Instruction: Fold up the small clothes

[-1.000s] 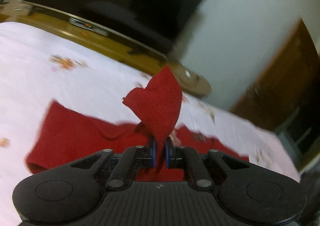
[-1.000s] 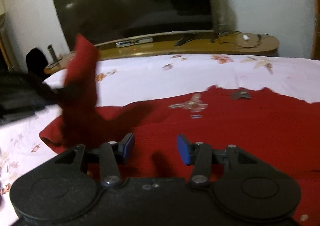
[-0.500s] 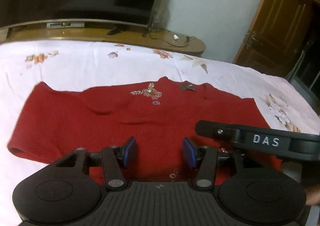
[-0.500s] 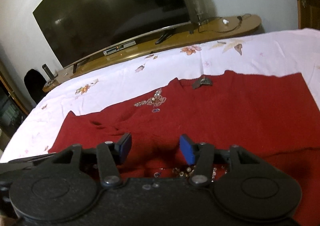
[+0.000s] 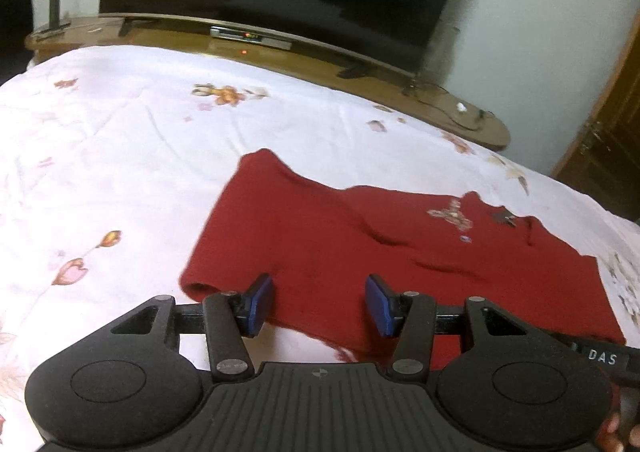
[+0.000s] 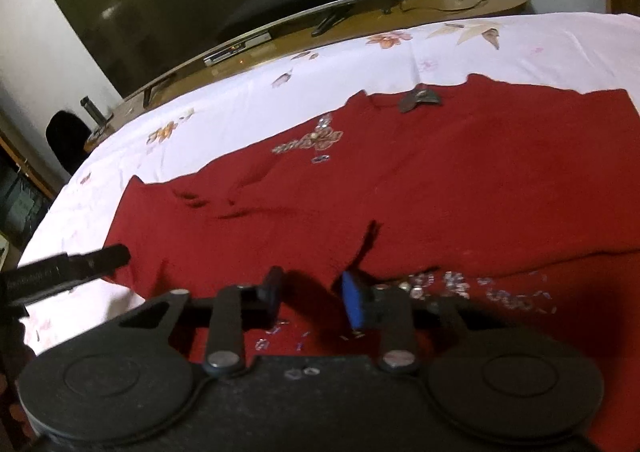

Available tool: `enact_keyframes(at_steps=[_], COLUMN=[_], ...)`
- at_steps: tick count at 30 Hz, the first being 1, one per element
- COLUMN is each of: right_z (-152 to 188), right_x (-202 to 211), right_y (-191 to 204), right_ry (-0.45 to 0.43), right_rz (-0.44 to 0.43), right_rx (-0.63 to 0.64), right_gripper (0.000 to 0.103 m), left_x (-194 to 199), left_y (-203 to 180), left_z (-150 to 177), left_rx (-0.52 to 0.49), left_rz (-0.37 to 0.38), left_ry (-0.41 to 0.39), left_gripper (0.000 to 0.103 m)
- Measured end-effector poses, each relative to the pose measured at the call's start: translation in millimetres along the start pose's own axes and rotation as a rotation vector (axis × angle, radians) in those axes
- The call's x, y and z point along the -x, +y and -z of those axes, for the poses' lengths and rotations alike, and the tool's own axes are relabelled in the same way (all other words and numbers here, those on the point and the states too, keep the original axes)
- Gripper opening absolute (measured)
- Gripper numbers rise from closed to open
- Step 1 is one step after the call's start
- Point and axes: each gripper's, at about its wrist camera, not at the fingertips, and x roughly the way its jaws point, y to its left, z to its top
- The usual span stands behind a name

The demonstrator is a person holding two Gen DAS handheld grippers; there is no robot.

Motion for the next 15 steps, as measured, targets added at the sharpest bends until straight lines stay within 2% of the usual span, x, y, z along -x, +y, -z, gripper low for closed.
enact_keyframes(at_steps=[1,3,9,12,15], right_z=[1,2,-15,-30,-40], right_x=[0,2,23,36,45], right_y=[3,9,14,-3,-31], right_ry=[-0.011,-0.034,-0.135,-0.165,-0.158], right_rz=[0.000,0.003,0.036,0.102,0.151], right_rx=[0.013,0.049,0.138,0.188,0.194], right_gripper=[0.017,0.014,0.012,0.012,0.012], left_x=[0,-2,0,2,0], left_y=[2,2,-3,-9,-22], left_z=[0,0,-7,-9,-9], left_rx=[0.004,0.001,-0.007,-0.008,-0.028], left_rz=[-0.003,-0.001,0.005,0.017,0.027], left_ry=[0.000,-0.003,-0.022,-0.029,-0.029], left_gripper=[0.051,0.051,0.051,0.051,0.051])
